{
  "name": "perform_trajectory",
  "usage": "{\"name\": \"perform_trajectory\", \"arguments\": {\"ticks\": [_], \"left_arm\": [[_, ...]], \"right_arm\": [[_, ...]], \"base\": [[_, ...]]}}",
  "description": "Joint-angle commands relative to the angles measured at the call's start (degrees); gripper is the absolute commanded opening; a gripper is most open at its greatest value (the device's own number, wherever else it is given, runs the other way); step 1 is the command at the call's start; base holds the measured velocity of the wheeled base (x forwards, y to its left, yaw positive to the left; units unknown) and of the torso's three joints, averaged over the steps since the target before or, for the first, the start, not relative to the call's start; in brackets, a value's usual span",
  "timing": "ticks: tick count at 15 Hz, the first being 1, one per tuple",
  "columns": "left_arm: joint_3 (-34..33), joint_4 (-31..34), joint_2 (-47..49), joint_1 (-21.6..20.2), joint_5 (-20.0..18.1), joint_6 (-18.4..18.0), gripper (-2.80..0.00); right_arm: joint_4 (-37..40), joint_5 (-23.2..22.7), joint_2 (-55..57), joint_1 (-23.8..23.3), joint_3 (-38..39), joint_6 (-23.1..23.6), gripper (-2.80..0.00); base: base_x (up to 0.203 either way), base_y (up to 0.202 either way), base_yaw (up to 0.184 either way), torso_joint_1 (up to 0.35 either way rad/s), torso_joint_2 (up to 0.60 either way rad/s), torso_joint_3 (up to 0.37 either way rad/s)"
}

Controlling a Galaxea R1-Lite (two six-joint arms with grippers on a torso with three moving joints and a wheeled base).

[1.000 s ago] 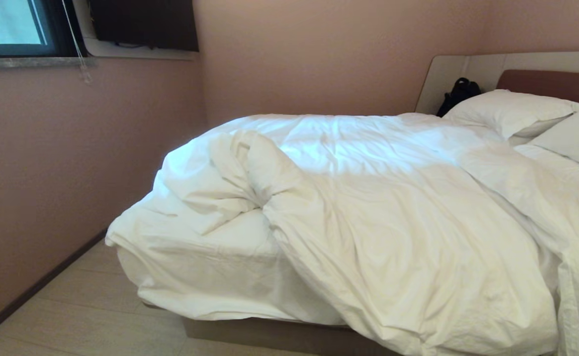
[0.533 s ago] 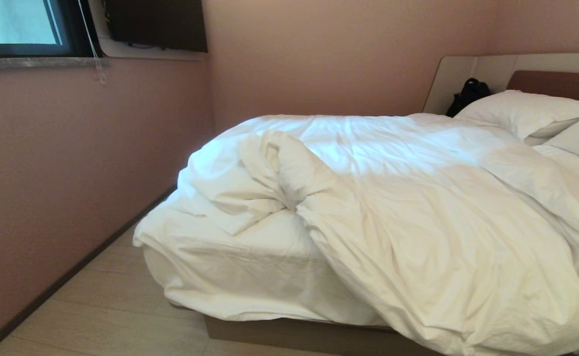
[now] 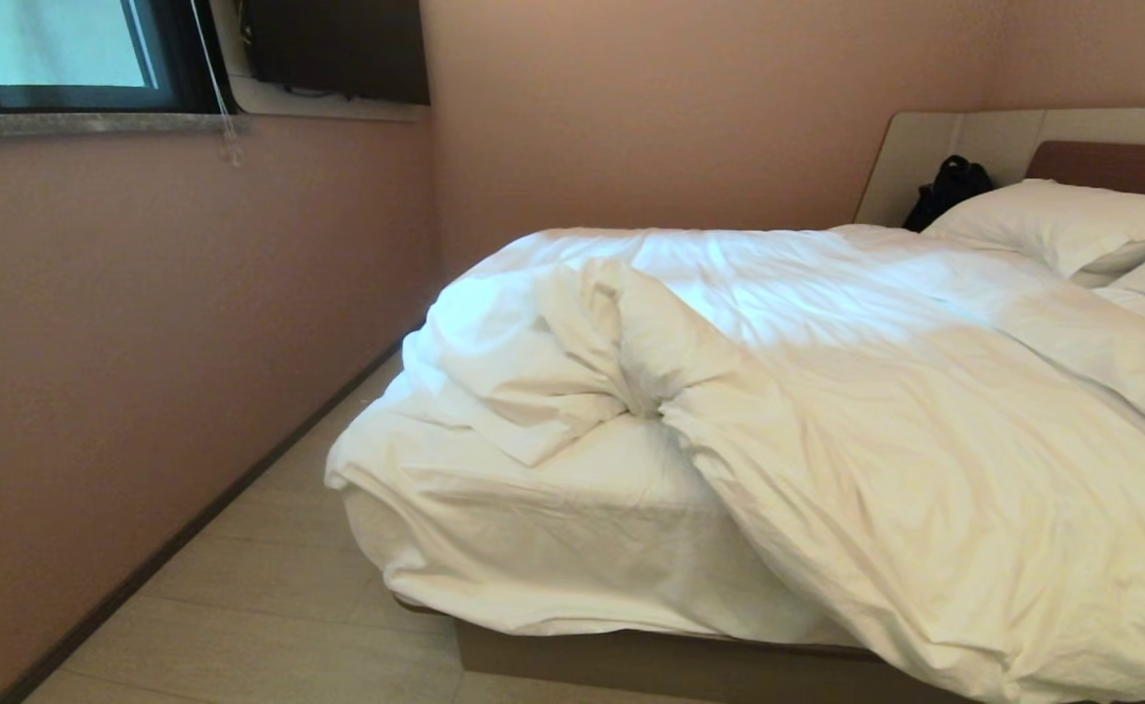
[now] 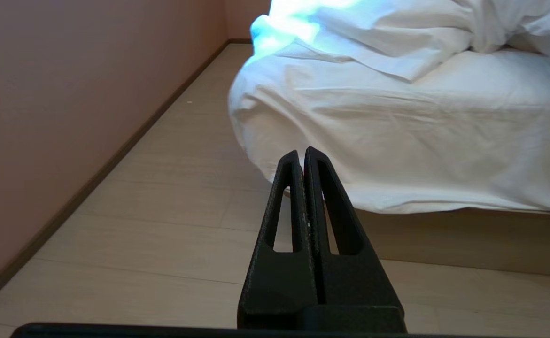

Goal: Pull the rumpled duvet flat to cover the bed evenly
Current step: Hold the folded corner of the quilt

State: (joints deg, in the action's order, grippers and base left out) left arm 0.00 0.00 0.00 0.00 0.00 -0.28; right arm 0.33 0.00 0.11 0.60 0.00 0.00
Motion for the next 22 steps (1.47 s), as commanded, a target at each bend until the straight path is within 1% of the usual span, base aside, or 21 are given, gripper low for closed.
{"name": "perform_trajectory", "arguments": {"ticks": [1, 11, 19, 22], "left_arm": [[0.0, 0.0, 0.0, 0.0, 0.0, 0.02, -2.8], [0.0, 0.0, 0.0, 0.0, 0.0, 0.02, -2.8], [0.0, 0.0, 0.0, 0.0, 0.0, -0.16, -2.8], [0.0, 0.0, 0.0, 0.0, 0.0, -0.25, -2.8]], "right_arm": [[-0.06, 0.0, -0.02, -0.07, 0.0, 0.0, -2.8], [0.02, 0.0, -0.02, 0.02, 0.0, 0.0, -2.8], [0.02, 0.0, -0.02, 0.02, 0.0, 0.0, -2.8], [0.02, 0.0, -0.02, 0.02, 0.0, 0.0, -2.8]], "base": [[0.0, 0.194, 0.003, 0.002, 0.01, 0.002], [0.0, 0.186, 0.0, 0.004, 0.0, 0.001], [0.0, 0.009, 0.0, 0.0, 0.0, 0.0], [0.149, 0.0, 0.0, 0.004, 0.0, 0.001]]}}
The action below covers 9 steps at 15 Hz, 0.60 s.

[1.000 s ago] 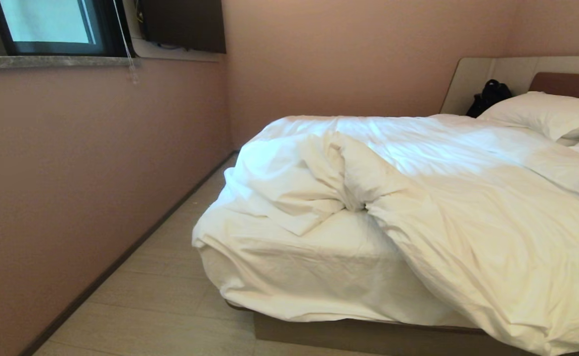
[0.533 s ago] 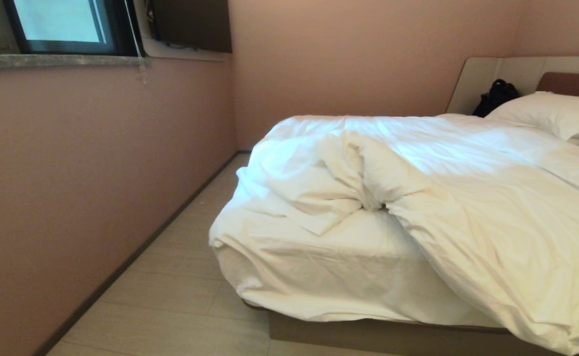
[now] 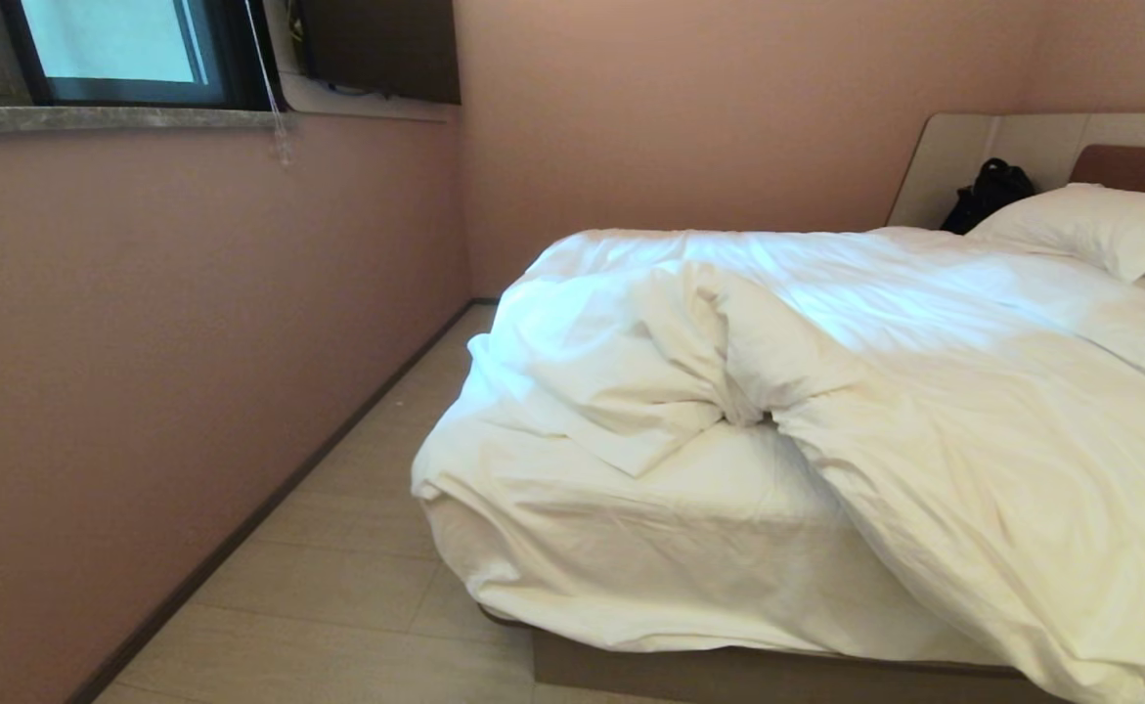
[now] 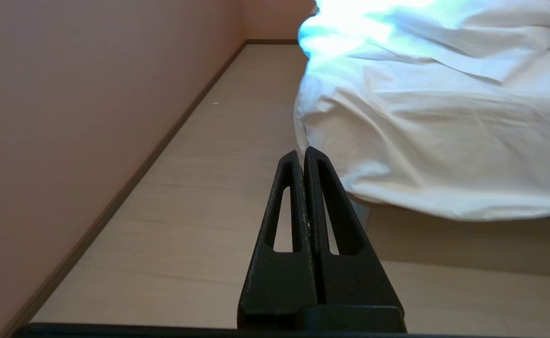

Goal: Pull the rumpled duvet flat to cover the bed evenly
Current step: Hold the folded corner of the quilt

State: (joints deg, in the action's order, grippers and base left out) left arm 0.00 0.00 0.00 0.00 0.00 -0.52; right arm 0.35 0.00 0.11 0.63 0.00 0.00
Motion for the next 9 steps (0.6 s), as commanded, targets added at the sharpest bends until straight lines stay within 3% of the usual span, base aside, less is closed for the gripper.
{"name": "perform_trajectory", "arguments": {"ticks": [1, 9], "left_arm": [[0.0, 0.0, 0.0, 0.0, 0.0, 0.0, -2.8], [0.0, 0.0, 0.01, 0.0, 0.0, 0.0, -2.8]], "right_arm": [[-0.09, 0.0, -0.02, -0.02, 0.0, 0.0, -2.8], [0.0, 0.0, -0.02, -0.02, 0.0, 0.0, -2.8]], "base": [[0.203, 0.0, -0.002, 0.007, 0.0, -0.002], [0.198, 0.0, 0.0, 0.003, 0.0, 0.002]]}}
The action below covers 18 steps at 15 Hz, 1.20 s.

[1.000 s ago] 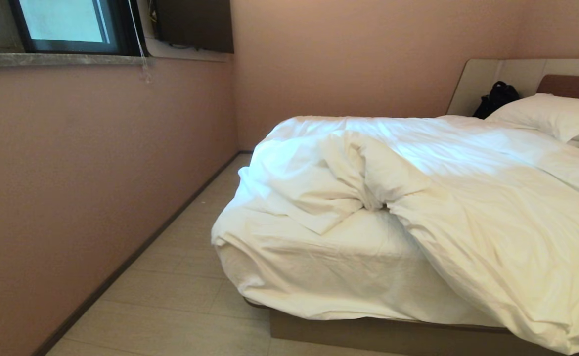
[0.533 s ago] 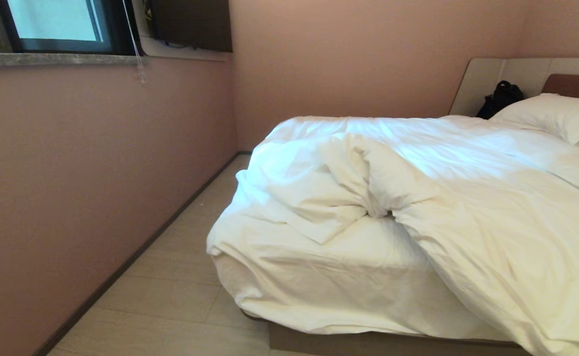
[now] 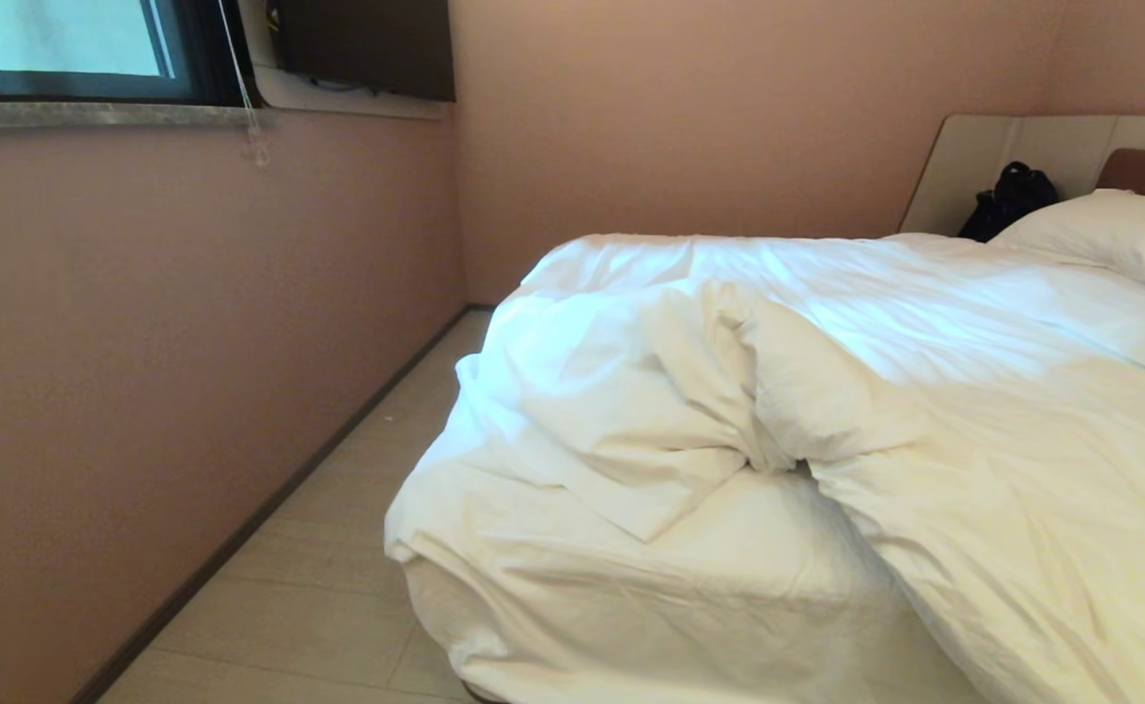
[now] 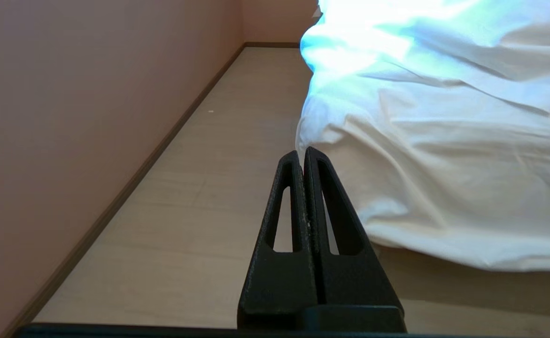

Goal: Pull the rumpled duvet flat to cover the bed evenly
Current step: Hold the folded corner of the quilt

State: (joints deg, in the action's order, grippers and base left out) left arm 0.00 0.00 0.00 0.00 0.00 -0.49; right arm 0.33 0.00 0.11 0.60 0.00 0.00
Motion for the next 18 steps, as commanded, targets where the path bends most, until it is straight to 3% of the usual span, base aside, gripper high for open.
{"name": "perform_trajectory", "arguments": {"ticks": [1, 8, 18], "left_arm": [[0.0, 0.0, 0.0, 0.0, 0.0, 0.05, -2.8], [0.0, 0.0, 0.0, 0.0, 0.0, 0.22, -2.8], [0.0, 0.0, 0.0, 0.0, 0.0, 0.22, -2.8]], "right_arm": [[0.02, 0.0, -0.02, 0.02, 0.0, 0.0, -2.8], [0.02, 0.0, -0.02, 0.02, 0.0, 0.0, -2.8], [-0.04, 0.0, -0.02, 0.02, 0.0, 0.0, -2.8]], "base": [[0.197, 0.0, 0.001, -0.001, 0.0, 0.003], [0.187, 0.0, 0.0, 0.004, 0.01, 0.0], [0.007, 0.0, 0.0, 0.001, 0.0, 0.0]]}}
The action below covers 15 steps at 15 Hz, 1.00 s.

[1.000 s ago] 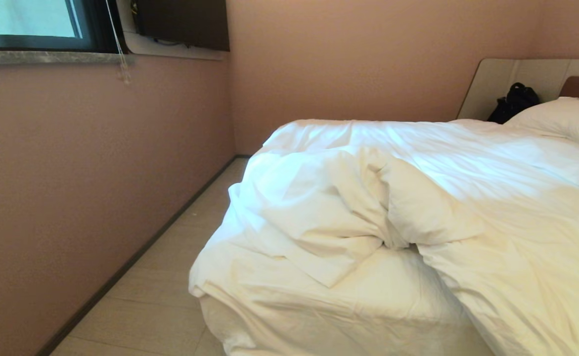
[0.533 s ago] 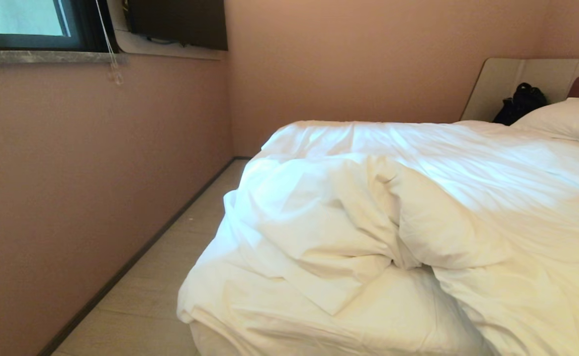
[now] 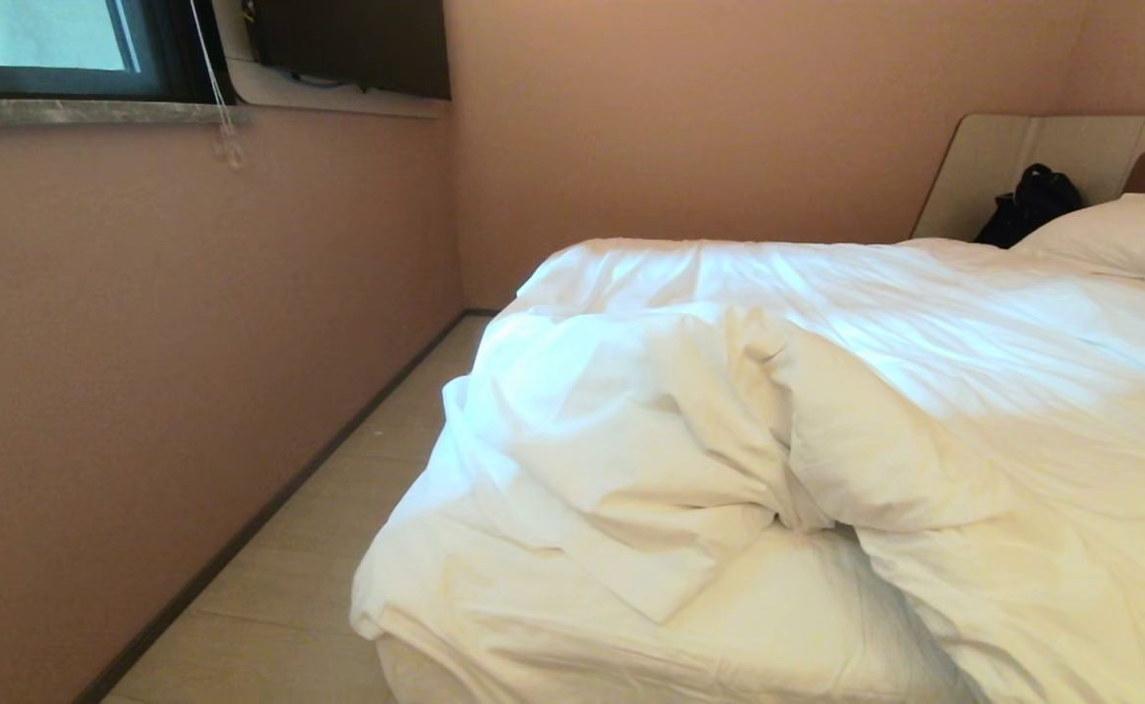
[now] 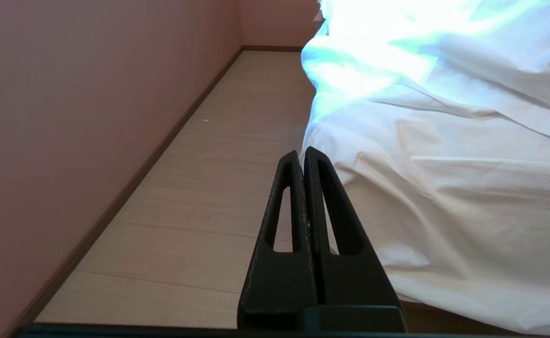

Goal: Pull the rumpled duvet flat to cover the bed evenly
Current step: Hold the folded corner of the quilt

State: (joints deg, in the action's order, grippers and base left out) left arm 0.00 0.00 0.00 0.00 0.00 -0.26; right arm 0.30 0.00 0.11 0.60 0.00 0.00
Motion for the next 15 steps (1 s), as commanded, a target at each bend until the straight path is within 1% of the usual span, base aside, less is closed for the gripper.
{"name": "perform_trajectory", "arguments": {"ticks": [1, 6, 7, 9, 10, 12, 15], "left_arm": [[0.0, 0.0, 0.0, 0.0, 0.0, 0.0, -2.8], [0.12, 0.01, 0.09, 0.0, 0.18, -0.41, -2.8], [1.22, 0.34, 0.09, 0.0, 0.01, -0.52, -2.8], [6.36, 2.1, 0.2, 0.0, -0.61, -0.53, -2.8], [9.95, 4.52, 0.9, 0.0, -1.45, -0.53, -2.8], [14.64, 7.42, 5.91, 0.0, -4.71, -0.13, -2.8], [19.49, 7.13, 20.28, -0.01, -7.85, 2.31, -2.8]], "right_arm": [[0.05, 0.0, -0.02, 0.02, 0.0, 0.0, -2.8], [0.05, 0.0, -0.02, 0.02, 0.0, 0.0, -2.8], [0.05, 0.0, -0.02, 0.02, 0.0, 0.0, -2.8], [0.05, 0.0, -0.02, 0.02, 0.0, 0.0, -2.8], [0.05, 0.0, -0.02, 0.02, 0.0, 0.0, -2.8], [0.04, 0.0, -0.02, 0.02, 0.0, 0.0, -2.8], [0.05, 0.0, -0.02, 0.02, 0.0, 0.0, -2.8]], "base": [[0.0, 0.0, 0.0, 0.0, 0.0, 0.0], [0.0, 0.0, 0.0, 0.0, 0.0, 0.0], [0.0, 0.0, 0.0, 0.0, 0.0, 0.0], [0.0, 0.0, 0.0, 0.0, 0.0, 0.0], [0.0, 0.0, 0.0, 0.0, 0.0, 0.0], [0.0, 0.0, 0.0, 0.0, 0.0, 0.0], [0.0, 0.0, 0.0, 0.0, 0.0, 0.0]]}}
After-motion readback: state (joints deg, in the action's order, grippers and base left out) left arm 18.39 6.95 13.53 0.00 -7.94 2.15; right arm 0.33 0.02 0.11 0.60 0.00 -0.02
